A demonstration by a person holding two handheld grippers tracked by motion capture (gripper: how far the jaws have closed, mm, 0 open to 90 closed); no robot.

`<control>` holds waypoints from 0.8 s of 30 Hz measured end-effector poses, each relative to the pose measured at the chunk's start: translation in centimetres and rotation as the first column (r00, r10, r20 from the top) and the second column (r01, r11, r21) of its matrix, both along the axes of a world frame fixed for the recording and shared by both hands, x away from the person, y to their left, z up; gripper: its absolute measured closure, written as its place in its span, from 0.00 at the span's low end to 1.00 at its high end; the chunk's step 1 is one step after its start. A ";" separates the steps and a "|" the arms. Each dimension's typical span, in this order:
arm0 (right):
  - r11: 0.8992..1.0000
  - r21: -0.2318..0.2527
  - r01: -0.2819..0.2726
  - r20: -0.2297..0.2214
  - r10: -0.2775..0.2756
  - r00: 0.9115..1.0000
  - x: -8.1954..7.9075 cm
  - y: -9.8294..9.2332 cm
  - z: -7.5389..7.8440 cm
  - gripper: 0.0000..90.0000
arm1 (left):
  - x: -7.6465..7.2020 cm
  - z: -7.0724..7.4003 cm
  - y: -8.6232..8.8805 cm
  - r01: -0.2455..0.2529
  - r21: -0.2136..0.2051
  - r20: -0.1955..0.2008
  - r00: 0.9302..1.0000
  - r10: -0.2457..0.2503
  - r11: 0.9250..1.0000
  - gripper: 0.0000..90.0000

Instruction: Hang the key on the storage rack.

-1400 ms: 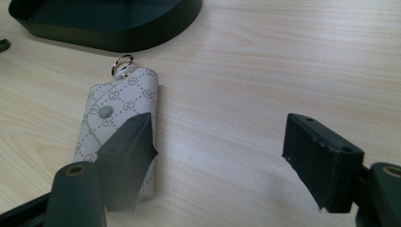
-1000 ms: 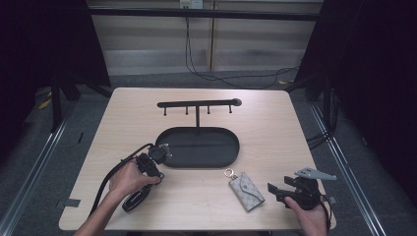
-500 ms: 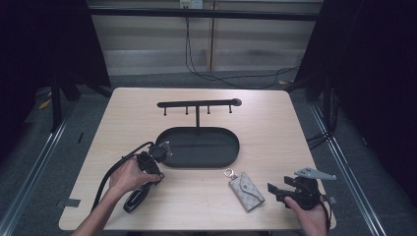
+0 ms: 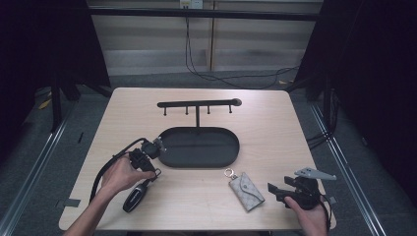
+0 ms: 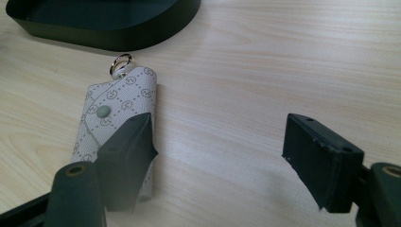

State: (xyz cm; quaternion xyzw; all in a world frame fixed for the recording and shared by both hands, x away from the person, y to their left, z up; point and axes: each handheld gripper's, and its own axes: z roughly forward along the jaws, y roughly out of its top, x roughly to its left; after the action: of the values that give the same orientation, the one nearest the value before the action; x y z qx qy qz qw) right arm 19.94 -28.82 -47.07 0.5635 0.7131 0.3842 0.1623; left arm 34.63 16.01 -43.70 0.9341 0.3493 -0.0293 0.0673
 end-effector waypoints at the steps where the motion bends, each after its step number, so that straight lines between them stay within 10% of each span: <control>1: 1.000 0.000 0.000 0.000 0.000 1.000 0.0 0.0 0.0 0.28 | 0.0 0.3 0.1 0.004 0.001 0.003 1.000 -0.004 1.000 0.79; 24: 1.000 -0.001 0.004 -0.006 -0.004 1.000 0.0 0.0 0.0 0.28 | 0.3 5.1 1.7 -0.009 -0.021 0.074 0.997 0.010 1.000 0.79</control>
State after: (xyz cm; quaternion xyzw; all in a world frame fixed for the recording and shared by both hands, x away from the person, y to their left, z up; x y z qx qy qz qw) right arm 19.95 -28.83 -47.12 0.5658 0.7127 0.3819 0.1612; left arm 34.91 17.67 -38.55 0.9322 0.3506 0.0024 0.0899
